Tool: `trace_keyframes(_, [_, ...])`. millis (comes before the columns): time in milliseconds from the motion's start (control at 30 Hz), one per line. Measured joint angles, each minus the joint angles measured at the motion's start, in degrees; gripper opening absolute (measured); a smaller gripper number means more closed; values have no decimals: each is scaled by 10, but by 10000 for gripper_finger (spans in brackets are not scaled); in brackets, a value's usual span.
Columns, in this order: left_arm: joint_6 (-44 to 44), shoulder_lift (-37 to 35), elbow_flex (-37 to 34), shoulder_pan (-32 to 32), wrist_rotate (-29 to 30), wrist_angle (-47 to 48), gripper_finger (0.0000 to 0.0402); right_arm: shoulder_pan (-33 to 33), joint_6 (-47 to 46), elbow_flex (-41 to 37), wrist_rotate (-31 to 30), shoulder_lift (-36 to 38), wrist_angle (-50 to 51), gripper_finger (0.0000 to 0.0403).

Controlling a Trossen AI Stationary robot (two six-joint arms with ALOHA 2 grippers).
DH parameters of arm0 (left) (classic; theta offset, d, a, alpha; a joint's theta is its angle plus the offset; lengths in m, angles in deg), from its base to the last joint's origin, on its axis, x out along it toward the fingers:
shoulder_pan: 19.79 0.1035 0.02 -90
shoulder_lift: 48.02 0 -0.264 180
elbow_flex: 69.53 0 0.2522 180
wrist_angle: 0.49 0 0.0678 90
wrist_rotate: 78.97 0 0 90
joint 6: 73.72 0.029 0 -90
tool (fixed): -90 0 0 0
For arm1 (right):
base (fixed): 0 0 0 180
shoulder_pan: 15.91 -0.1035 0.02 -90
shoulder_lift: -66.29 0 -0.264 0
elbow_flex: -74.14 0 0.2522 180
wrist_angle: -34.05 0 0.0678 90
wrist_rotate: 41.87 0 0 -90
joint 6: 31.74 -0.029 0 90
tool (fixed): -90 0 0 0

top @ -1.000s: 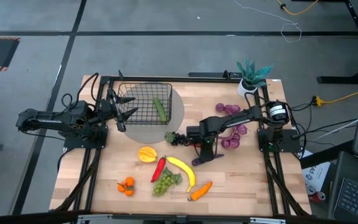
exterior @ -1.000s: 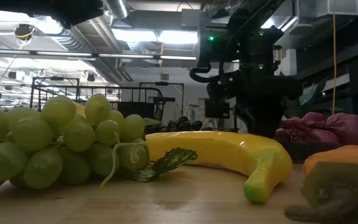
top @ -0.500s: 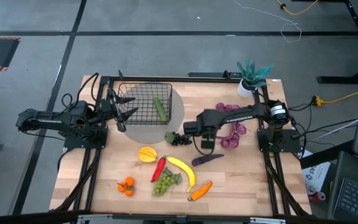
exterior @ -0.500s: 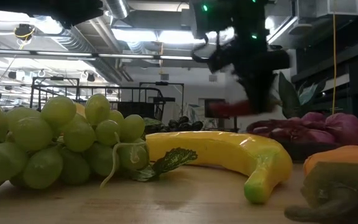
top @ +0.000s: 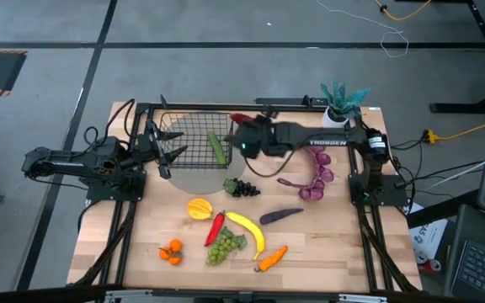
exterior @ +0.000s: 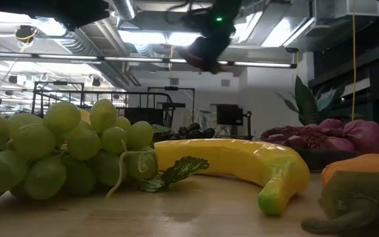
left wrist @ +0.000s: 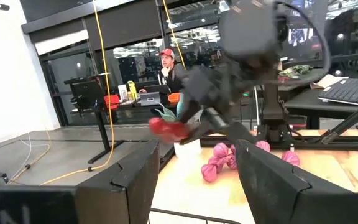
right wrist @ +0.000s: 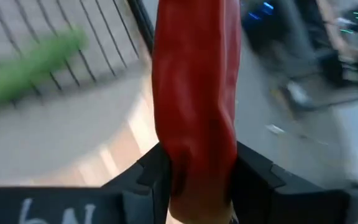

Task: Build produce basket
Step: Put the dark red chili pepper into the wire basket

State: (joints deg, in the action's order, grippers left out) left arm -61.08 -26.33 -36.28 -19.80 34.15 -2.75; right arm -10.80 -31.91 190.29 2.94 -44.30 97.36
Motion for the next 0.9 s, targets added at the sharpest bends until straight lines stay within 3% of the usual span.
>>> trace_keyframes(67, [0, 0, 0, 0, 0, 1, 204, 23, 33, -7, 86, 0, -96, 130])
trace_keyframes(233, [0, 0, 0, 0, 0, 1, 204, 77, 31, -49, 377, -4, -337, 130])
trace_keyframes(333, [0, 0, 0, 0, 0, 1, 204, 94, -20, -76, 475, -7, -448, 130])
trace_keyframes(533, [0, 0, 0, 0, 0, 6, 204, 94, -58, -110, 488, -29, -572, 130])
trace_keyframes(900, [0, 0, 0, 0, 0, 6, 204, 79, -94, -111, 489, -74, -600, 130])
